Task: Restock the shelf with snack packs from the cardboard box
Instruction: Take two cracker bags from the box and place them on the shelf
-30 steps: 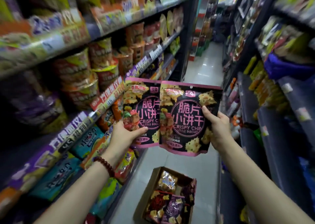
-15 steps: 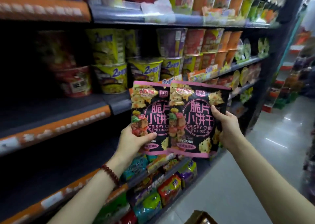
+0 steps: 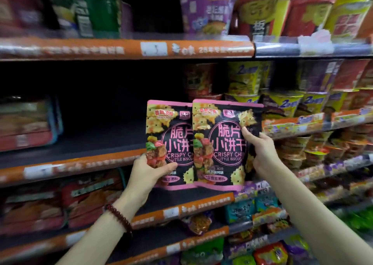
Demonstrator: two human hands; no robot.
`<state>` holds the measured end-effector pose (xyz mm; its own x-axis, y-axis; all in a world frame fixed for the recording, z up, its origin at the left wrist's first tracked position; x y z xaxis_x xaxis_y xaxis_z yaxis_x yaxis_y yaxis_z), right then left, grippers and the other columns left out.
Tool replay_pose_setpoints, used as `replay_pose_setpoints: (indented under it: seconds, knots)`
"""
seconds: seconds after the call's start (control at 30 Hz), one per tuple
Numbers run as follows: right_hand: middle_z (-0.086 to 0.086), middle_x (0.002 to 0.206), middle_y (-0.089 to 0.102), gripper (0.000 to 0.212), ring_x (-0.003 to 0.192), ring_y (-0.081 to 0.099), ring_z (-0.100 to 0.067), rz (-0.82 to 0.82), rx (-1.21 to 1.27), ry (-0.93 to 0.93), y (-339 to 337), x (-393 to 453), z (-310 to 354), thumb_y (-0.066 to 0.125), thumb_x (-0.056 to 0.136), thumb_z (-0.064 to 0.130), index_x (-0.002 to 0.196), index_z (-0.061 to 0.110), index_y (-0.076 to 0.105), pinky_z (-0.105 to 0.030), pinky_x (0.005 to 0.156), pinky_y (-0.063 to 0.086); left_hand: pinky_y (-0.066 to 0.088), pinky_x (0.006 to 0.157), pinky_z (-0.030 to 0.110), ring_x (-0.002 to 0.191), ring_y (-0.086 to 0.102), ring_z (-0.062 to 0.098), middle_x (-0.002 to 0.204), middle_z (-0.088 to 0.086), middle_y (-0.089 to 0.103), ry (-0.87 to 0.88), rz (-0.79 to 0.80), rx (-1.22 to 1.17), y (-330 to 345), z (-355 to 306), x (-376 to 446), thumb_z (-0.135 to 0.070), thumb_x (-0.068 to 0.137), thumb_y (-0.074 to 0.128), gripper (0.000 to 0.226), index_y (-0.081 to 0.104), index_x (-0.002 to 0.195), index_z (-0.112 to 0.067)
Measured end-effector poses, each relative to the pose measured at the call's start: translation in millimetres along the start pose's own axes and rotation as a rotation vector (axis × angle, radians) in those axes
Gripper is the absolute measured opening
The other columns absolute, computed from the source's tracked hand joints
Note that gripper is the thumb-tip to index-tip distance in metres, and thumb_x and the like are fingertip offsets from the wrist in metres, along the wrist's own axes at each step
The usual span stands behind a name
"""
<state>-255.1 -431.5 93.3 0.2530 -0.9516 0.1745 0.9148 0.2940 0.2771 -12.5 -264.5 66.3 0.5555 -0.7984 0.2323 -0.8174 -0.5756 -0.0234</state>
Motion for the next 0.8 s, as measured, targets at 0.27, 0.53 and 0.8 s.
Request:
replay_pose_setpoints:
  seconds: [0.27,0.53,0.8]
  knots:
    - [-0.003,0.082,0.076,0.015,0.088,0.069,-0.025,0.115,-0.004,-0.064,138,8,14,0.066,0.086,0.027,0.088,0.012,0.066,-0.046,0.091,0.052,0.057,0.064,0.032,0.081,0.072,0.019,0.084,0.0,0.075,0.099,-0.101,-0.019,-119,-40,27,-0.006,0.066,0.082,0.03,0.068,0.09,-0.018]
    - [0.0,0.08,0.075,0.013,0.082,0.07,-0.02,0.062,0.024,-0.187,157,28,43,0.066,0.087,0.025,0.087,0.013,0.066,-0.043,0.084,0.054,0.059,0.068,0.036,0.087,0.072,0.018,0.096,0.002,0.074,0.203,-0.086,-0.006,-127,-66,60,-0.007,0.069,0.081,0.036,0.064,0.097,-0.023]
    - [-0.005,0.093,0.074,0.01,0.086,0.072,-0.018,0.067,-0.041,-0.32,135,63,56,0.063,0.089,0.025,0.09,0.016,0.067,-0.031,0.071,0.055,0.059,0.078,0.043,0.083,0.069,0.006,0.089,-0.009,0.071,0.173,-0.201,0.082,-106,-52,91,-0.014,0.067,0.084,0.035,0.063,0.091,-0.029]
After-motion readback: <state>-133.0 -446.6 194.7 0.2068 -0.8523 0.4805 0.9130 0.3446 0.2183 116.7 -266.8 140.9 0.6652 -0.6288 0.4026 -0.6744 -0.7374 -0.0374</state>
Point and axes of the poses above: each hand's wrist, its own x-axis towards the middle knuckle, its own y-axis out of the palm, z = x × y, the point moved 7 cm from there along x, towards the middle knuckle
